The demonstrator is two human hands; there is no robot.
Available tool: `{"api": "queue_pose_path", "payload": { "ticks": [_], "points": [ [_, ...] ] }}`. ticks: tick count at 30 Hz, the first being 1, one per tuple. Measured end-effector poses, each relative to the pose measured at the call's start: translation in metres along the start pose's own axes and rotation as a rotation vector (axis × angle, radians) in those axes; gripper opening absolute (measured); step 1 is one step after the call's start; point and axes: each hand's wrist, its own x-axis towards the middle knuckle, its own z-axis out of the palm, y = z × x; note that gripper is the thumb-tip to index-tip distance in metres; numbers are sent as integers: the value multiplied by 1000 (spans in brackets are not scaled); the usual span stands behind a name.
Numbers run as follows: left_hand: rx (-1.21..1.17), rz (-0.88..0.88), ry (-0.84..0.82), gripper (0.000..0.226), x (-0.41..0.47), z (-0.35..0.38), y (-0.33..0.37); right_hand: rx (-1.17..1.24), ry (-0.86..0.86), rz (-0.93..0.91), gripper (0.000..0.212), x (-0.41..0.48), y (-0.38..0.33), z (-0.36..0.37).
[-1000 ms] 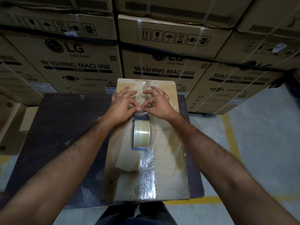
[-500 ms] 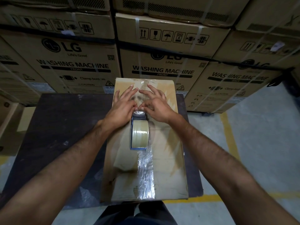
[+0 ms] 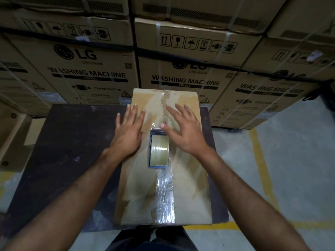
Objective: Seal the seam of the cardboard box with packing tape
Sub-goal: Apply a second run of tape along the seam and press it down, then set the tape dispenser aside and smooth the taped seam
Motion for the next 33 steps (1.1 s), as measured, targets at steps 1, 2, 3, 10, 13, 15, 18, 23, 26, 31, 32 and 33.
{"api": "queue_pose_path", "payload": {
  "ticks": [1, 2, 3, 10, 13, 15, 18, 23, 26, 31, 32, 33],
  "points": [
    [-4, -38, -6, 74, -8, 4, 1, -9, -30, 17, 84, -17, -16, -1],
    [3, -59, -21, 72, -16, 9, 2, -70, -96, 39, 93, -32, -33, 1],
    [16, -74, -42, 71, -24, 16, 3, -166, -166, 65, 99, -43, -46, 7],
    [34, -84, -11, 70, -63, 48, 2, -328, -34, 157, 68, -66, -68, 72],
    [116, -65, 31, 70, -68, 50, 7, -309, 63, 141, 60, -67, -59, 81],
    [160, -54, 32, 70, -68, 49, 9, -287, 98, 116, 59, -66, -56, 82],
    [192, -50, 23, 70, -69, 48, 10, -268, 117, 72, 61, -66, -57, 78],
    [226, -18, 15, 72, -74, 47, 13, -211, 288, -17, 61, -71, -52, 41],
    [247, 24, 11, 74, -86, 50, 16, -267, 480, -52, 61, -81, -35, -5],
    [243, 31, 10, 72, -93, 50, 21, -294, 620, 77, 66, -104, 28, -67],
    [242, 31, 10, 72, -93, 49, 20, -296, 606, 110, 66, -108, 45, -68],
    [250, 32, 8, 73, -93, 49, 20, -291, 581, 145, 66, -112, 62, -64]
  ]
}}
